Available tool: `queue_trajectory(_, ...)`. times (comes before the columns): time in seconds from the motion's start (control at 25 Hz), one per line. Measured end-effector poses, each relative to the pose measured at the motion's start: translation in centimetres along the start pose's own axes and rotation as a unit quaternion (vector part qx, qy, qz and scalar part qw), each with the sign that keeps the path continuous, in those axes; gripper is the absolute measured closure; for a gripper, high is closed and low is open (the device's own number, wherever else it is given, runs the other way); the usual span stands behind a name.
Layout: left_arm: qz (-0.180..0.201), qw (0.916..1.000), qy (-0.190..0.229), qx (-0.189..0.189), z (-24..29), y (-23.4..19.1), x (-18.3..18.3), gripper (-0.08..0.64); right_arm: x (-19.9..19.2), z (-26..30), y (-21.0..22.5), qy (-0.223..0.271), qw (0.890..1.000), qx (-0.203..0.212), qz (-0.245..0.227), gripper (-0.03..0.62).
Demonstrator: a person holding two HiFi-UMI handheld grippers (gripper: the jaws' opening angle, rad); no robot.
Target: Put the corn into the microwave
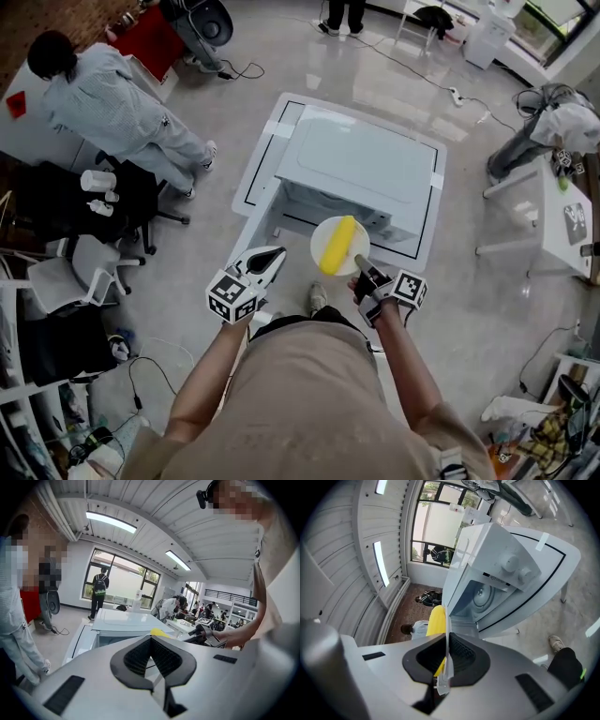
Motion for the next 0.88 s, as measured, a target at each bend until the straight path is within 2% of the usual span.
queue_trajectory(0.24, -0.012, 0.9992, 0.029, 0.025, 1.2, -0.3, -0.3, 0.557, 0.9, 1.3, 1.2, -0.04, 0.999, 0.006, -0.022, 0.575)
queue_trajectory(0.48, -0.032, 0.9971, 0.048, 0.05, 2.9, -0.6, -0.9, 0.557, 1.3, 2.3, 1.6, -0.057, 0.998, 0.023, 0.004, 0.575)
queue_trajectory(0.68, -0.034, 0.9978, 0.039, 0.04, 3.9, -0.4, -1.4, 0.557, 1.5, 3.0, 2.3, -0.068, 0.997, 0.016, -0.01, 0.575)
queue_trajectory(0.88, -0.035, 0.9983, 0.024, 0.04, 4.7, -1.9, -1.6, 0.557, 1.2, 4.1, 3.0, -0.064, 0.998, 0.011, 0.001, 0.575)
Point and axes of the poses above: the fingertips, and each gripper's own axes: z forward along the fingers, y to its right, x out of its top, the point moved 8 cm from there along -z, backward along the fingers, and after that the axes turned 13 degrees about -z, right-handed, at the moved point
